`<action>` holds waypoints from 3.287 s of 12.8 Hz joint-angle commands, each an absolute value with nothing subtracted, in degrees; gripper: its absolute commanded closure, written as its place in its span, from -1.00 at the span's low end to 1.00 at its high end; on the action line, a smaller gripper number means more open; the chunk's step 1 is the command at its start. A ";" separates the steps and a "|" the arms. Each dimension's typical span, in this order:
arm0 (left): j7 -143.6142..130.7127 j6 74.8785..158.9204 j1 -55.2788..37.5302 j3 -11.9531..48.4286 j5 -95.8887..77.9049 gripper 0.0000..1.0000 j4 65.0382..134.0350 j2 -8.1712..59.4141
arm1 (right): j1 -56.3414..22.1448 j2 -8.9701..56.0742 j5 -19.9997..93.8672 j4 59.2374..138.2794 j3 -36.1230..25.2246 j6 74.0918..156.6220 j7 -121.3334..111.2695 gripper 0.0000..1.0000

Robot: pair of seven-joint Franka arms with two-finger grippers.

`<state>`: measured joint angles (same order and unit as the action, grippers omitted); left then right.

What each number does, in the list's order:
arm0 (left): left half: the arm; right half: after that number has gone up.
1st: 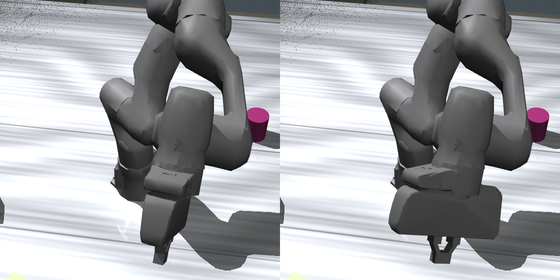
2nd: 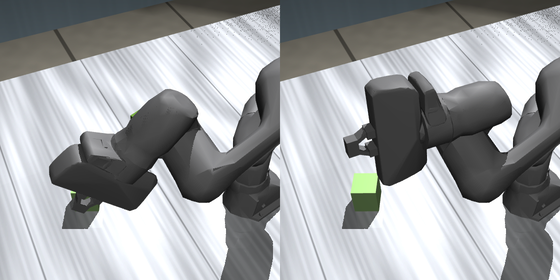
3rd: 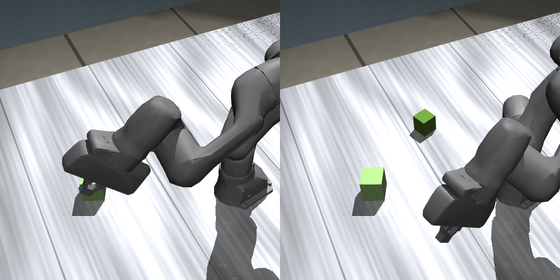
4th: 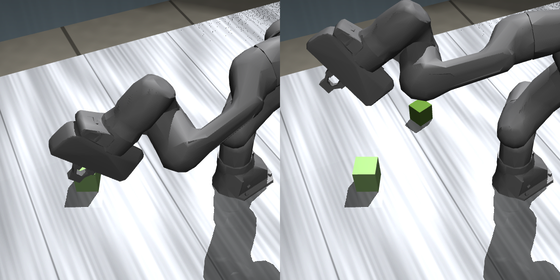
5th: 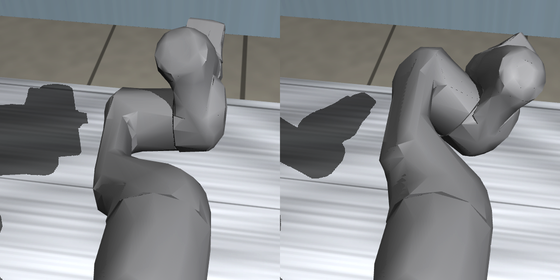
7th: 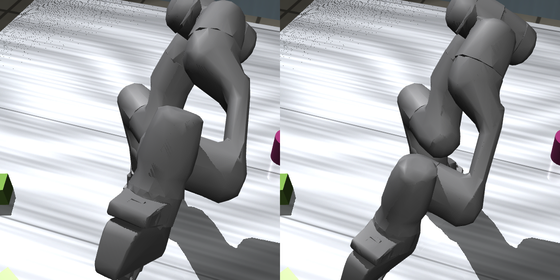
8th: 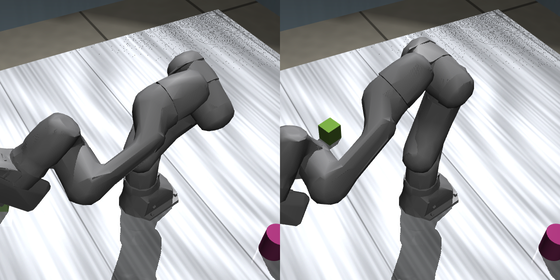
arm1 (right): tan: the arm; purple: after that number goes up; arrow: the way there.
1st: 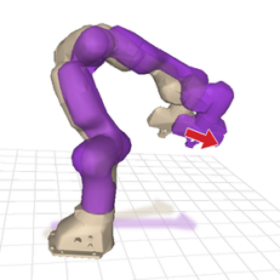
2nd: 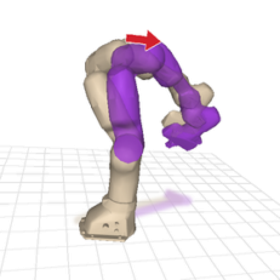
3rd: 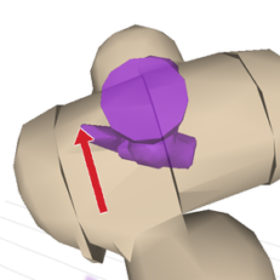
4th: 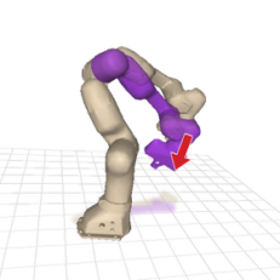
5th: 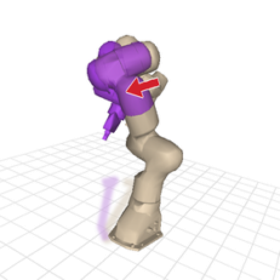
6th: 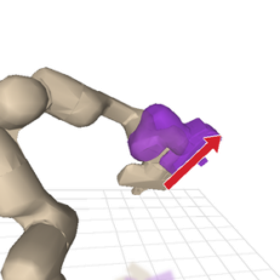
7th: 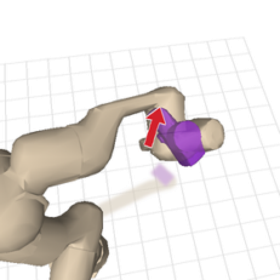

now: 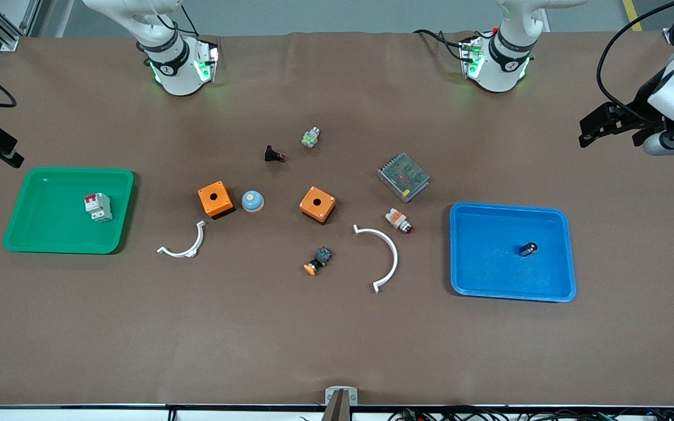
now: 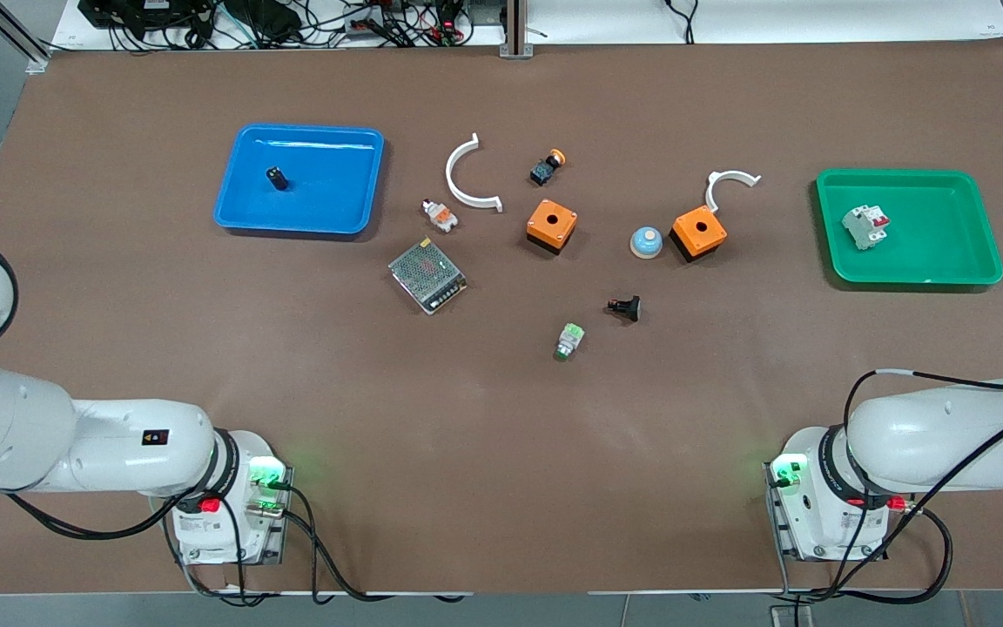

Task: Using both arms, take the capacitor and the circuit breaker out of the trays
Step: 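Reach the left gripper to the capacitor while the right gripper reaches the breaker, then grasp the capacitor with the left gripper while the right gripper grasps the breaker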

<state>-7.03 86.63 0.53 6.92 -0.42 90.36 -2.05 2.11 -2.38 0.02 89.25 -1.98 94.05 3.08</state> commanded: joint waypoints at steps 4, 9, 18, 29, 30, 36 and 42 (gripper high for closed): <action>-6.77 85.52 0.88 6.77 -0.18 -1.00 89.03 -1.67 | 2.20 -1.85 -0.79 88.06 -2.55 95.71 3.60 -1.00; -6.50 94.95 1.32 6.42 1.67 -1.00 95.06 3.86 | 1.94 -1.23 -0.70 87.98 -2.37 95.98 3.34 -1.00; -6.59 136.03 3.78 6.33 4.04 -0.63 109.78 23.35 | 5.79 11.95 -0.88 100.69 -2.64 98.07 -4.36 -1.00; -6.68 143.61 4.66 5.71 5.10 -0.29 110.30 32.17 | 17.48 18.72 -2.20 127.95 -2.64 136.99 -32.43 -0.99; -6.77 143.61 4.66 5.71 5.10 -0.24 110.30 32.34 | 18.10 19.42 -2.28 128.40 -2.64 138.50 -34.43 -0.59; -7.38 143.09 5.27 5.71 5.10 0.11 112.06 32.34 | 17.50 19.16 -1.67 125.00 -2.55 137.64 -37.18 0.96; -9.39 134.76 4.66 8.34 5.10 1.00 111.54 25.95 | 7.59 16.96 -1.41 114.71 -2.20 125.34 -19.73 0.98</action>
